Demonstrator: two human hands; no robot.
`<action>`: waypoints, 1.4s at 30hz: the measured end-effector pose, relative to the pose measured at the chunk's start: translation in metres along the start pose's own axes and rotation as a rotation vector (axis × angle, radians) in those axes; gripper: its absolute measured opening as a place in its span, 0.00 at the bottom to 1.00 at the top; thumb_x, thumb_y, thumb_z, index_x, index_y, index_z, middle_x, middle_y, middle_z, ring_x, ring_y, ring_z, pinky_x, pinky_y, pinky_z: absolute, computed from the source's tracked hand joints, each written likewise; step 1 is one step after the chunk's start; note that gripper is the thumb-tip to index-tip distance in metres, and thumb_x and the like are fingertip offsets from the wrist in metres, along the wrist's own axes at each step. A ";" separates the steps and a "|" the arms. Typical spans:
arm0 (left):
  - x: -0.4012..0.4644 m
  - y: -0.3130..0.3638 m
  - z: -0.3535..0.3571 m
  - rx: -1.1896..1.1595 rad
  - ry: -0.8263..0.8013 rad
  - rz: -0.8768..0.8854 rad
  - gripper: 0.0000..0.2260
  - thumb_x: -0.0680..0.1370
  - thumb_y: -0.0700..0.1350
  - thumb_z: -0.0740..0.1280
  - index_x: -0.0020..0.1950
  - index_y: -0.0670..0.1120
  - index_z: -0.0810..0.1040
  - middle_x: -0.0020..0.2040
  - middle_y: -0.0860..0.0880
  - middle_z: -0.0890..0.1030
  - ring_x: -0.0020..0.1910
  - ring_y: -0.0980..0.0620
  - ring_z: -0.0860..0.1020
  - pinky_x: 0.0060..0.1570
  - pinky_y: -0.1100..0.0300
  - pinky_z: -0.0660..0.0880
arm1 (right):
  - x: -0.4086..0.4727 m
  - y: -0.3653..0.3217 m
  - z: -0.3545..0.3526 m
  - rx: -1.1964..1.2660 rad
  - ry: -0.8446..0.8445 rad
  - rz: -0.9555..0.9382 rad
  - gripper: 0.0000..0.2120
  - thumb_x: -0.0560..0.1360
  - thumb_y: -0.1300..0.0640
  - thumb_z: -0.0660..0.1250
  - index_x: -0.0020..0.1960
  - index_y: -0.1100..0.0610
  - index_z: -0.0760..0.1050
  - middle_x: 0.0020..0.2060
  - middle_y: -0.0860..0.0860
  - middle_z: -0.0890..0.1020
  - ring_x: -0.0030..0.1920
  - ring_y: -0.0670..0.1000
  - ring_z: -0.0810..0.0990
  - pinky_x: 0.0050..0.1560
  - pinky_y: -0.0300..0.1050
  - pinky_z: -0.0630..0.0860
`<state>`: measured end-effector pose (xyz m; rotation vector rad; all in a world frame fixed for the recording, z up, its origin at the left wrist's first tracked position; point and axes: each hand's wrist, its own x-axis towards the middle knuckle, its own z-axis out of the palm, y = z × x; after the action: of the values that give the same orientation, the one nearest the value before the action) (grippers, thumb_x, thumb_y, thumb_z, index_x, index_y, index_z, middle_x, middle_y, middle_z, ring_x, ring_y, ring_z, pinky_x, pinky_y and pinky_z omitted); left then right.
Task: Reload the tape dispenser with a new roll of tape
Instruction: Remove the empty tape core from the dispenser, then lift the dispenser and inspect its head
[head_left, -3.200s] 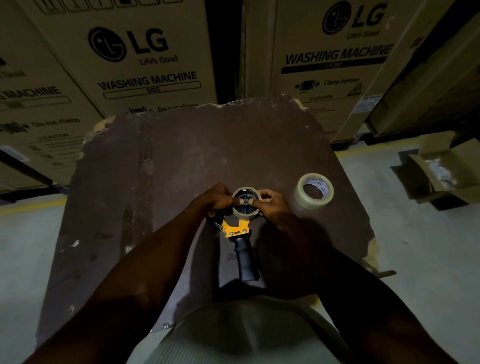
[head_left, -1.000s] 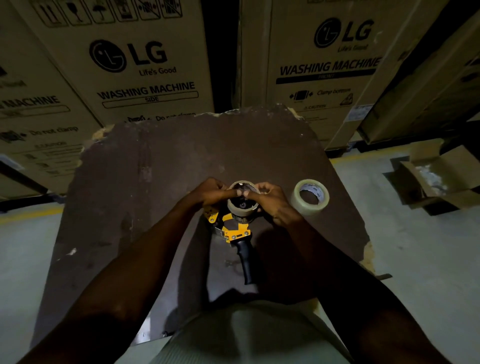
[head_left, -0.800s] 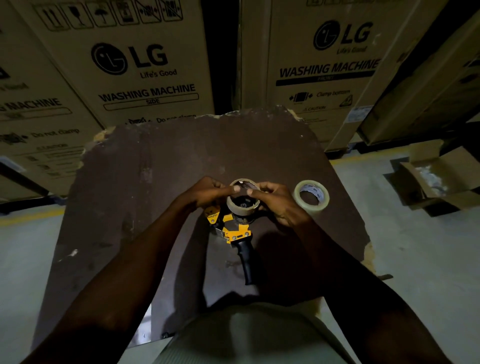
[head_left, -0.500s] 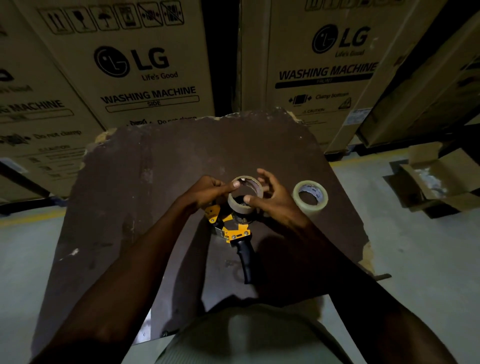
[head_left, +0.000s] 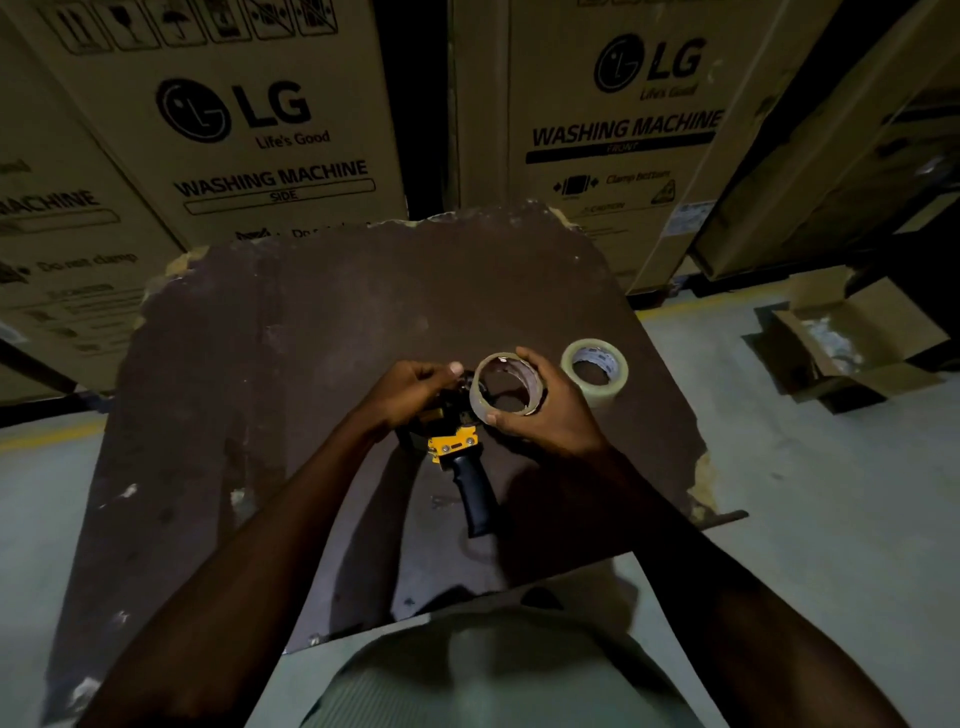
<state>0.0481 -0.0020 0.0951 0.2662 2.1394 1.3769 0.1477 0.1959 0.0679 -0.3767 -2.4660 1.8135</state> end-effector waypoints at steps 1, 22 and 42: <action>-0.002 -0.004 0.004 -0.005 0.015 0.002 0.13 0.81 0.52 0.64 0.46 0.46 0.83 0.34 0.54 0.83 0.34 0.59 0.80 0.35 0.67 0.74 | -0.006 0.001 -0.003 -0.012 0.022 0.004 0.45 0.61 0.49 0.83 0.74 0.52 0.67 0.67 0.48 0.78 0.68 0.43 0.76 0.70 0.53 0.73; -0.050 -0.047 0.049 0.060 0.343 0.112 0.12 0.81 0.49 0.64 0.59 0.45 0.81 0.47 0.53 0.83 0.42 0.70 0.78 0.44 0.74 0.70 | -0.097 0.091 -0.088 -0.327 0.294 0.252 0.49 0.60 0.38 0.78 0.76 0.51 0.65 0.68 0.53 0.78 0.68 0.54 0.76 0.68 0.54 0.75; -0.068 -0.049 0.054 0.052 0.441 0.068 0.15 0.81 0.53 0.63 0.62 0.47 0.81 0.53 0.49 0.84 0.51 0.53 0.81 0.47 0.60 0.75 | -0.074 0.065 -0.066 -0.337 0.158 0.075 0.43 0.67 0.36 0.75 0.76 0.52 0.65 0.71 0.53 0.73 0.67 0.54 0.76 0.62 0.57 0.77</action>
<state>0.1402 -0.0138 0.0595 0.0560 2.5461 1.5304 0.2426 0.2590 0.0337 -0.6125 -2.6717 1.3245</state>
